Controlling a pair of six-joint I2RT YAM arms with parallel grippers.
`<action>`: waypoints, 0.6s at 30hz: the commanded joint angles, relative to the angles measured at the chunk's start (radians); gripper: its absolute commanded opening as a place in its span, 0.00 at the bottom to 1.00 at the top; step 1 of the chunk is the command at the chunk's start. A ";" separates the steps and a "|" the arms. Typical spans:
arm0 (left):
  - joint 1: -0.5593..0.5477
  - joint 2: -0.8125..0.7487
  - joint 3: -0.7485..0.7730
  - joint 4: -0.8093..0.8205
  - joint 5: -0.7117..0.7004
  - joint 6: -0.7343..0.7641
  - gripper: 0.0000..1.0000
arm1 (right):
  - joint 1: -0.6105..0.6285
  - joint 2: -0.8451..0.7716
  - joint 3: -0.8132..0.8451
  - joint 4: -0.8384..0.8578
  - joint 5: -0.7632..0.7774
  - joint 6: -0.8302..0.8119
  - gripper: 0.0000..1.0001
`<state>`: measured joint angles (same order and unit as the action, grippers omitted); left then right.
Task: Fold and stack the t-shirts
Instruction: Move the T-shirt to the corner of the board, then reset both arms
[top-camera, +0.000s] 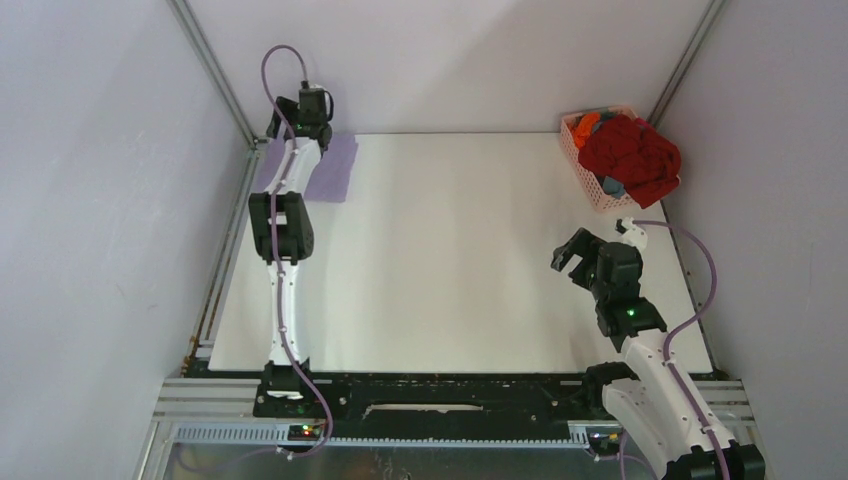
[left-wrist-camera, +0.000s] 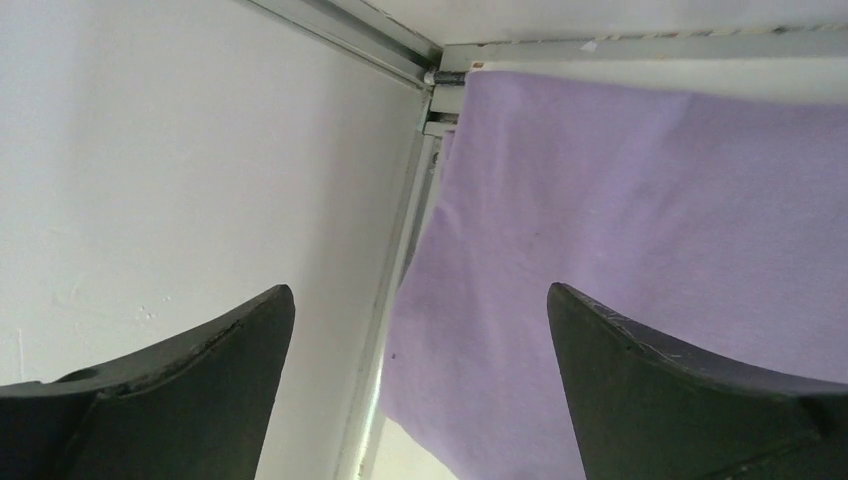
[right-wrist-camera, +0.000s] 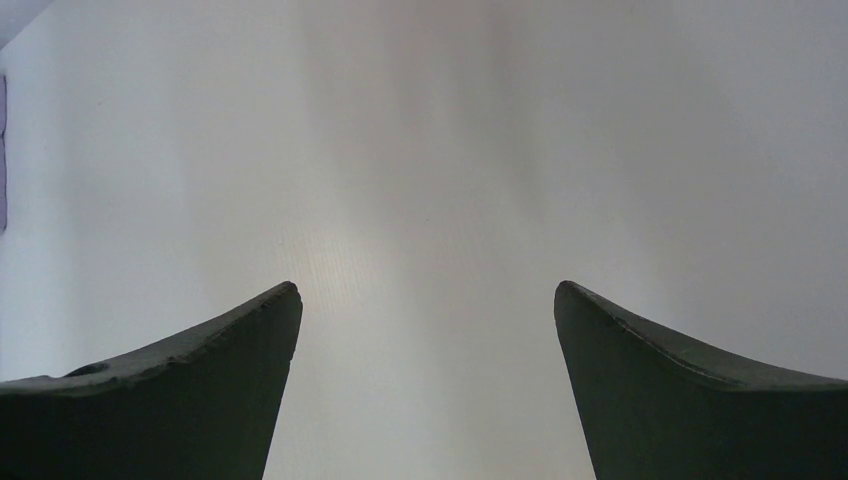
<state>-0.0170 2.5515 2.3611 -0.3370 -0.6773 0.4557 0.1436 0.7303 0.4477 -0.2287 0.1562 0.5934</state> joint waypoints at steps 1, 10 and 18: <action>-0.048 -0.229 0.044 -0.034 0.039 -0.173 1.00 | -0.004 -0.009 0.008 0.027 -0.025 -0.020 1.00; -0.151 -0.792 -0.602 0.056 0.376 -0.761 1.00 | -0.003 -0.038 0.006 -0.017 -0.108 -0.011 1.00; -0.387 -1.429 -1.637 0.449 0.276 -0.945 1.00 | -0.002 -0.090 -0.038 -0.005 -0.166 0.005 1.00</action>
<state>-0.3225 1.2823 1.0893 -0.0235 -0.3450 -0.3290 0.1436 0.6674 0.4362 -0.2584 0.0307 0.5934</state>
